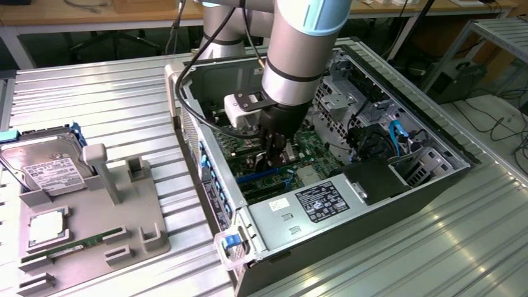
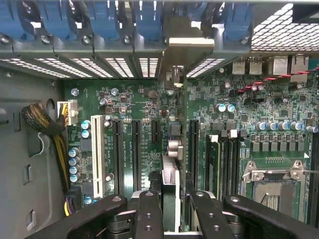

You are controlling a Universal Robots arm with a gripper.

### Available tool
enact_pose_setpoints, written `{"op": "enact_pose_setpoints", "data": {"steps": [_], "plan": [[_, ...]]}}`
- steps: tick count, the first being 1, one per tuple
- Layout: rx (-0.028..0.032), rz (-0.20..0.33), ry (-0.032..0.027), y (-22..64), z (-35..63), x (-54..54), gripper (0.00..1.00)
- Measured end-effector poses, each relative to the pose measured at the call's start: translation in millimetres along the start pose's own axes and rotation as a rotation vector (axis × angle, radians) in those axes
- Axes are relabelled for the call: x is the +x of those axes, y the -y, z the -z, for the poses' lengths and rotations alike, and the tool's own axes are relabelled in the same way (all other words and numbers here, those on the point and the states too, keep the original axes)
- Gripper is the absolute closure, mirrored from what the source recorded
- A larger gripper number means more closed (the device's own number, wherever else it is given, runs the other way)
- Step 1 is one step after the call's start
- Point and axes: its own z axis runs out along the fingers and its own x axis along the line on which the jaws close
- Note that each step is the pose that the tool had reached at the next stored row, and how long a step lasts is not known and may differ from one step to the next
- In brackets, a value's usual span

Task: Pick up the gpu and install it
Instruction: 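Insert the gpu into the slot, then press down on the gpu until it lock into place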

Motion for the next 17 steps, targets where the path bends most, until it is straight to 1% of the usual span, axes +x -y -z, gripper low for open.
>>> {"op": "enact_pose_setpoints", "data": {"steps": [6,9,13,17], "plan": [[-0.0006,0.0,0.002,-0.3,-2.0,-2.1,0.73],[-0.0005,0.0,0.0027,-2.7,-2.7,-2.1,0.73],[-0.0009,0.0,0.003,-3.3,-5.2,-2.1,0.73],[-0.0039,0.0,0.004,-3.4,-10.0,-1.9,0.73]]}}
